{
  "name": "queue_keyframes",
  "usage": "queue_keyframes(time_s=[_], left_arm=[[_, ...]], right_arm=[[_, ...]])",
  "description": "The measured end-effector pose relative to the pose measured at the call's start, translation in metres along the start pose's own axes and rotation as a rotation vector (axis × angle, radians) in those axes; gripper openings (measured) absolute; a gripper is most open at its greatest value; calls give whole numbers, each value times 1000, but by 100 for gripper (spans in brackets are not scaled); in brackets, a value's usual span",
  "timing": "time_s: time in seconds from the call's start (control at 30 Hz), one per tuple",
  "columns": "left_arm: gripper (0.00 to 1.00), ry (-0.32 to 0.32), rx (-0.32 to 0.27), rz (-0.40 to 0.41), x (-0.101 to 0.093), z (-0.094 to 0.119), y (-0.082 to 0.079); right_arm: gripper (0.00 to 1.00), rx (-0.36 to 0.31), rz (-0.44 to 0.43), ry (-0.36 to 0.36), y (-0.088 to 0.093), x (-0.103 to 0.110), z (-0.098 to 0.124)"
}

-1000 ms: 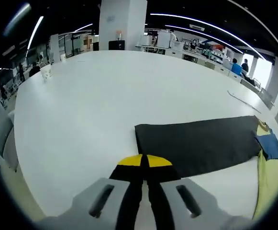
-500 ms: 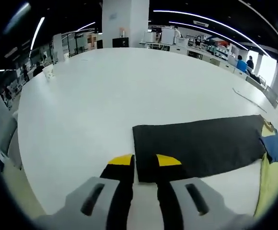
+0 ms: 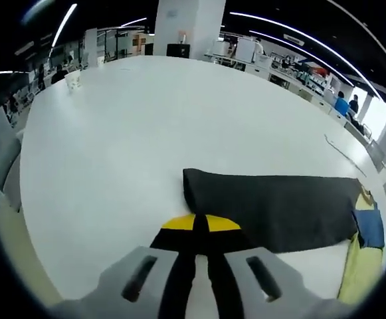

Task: Fold the garment on the visible template until the final outline fits inside the template.

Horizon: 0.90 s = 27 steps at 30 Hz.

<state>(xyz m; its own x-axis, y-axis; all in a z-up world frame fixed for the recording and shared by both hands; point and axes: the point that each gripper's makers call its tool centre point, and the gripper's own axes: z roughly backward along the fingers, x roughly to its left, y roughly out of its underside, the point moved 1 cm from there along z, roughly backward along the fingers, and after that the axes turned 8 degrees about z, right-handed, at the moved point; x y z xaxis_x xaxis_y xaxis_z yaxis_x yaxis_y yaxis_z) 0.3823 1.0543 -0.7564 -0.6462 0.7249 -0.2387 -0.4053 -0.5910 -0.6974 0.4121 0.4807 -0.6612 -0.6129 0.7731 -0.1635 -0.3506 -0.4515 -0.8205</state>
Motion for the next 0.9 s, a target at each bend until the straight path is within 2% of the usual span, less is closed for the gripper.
queue_keyframes(time_s=[0.13,0.33,0.5,0.9], left_arm=[[0,40,-41,-63,-13,6,-6],[0,114,-65,-81,-38,18,-17],[0,201,-114,-106,-67,30,-35],[0,359,-119,-154,-133,51,-55]], right_arm=[[87,-5,-7,-3,-1,1,2],[90,-9,-2,-22,-1,5,2],[91,-23,-18,-46,0,11,3],[95,-36,-19,-83,1,20,4]])
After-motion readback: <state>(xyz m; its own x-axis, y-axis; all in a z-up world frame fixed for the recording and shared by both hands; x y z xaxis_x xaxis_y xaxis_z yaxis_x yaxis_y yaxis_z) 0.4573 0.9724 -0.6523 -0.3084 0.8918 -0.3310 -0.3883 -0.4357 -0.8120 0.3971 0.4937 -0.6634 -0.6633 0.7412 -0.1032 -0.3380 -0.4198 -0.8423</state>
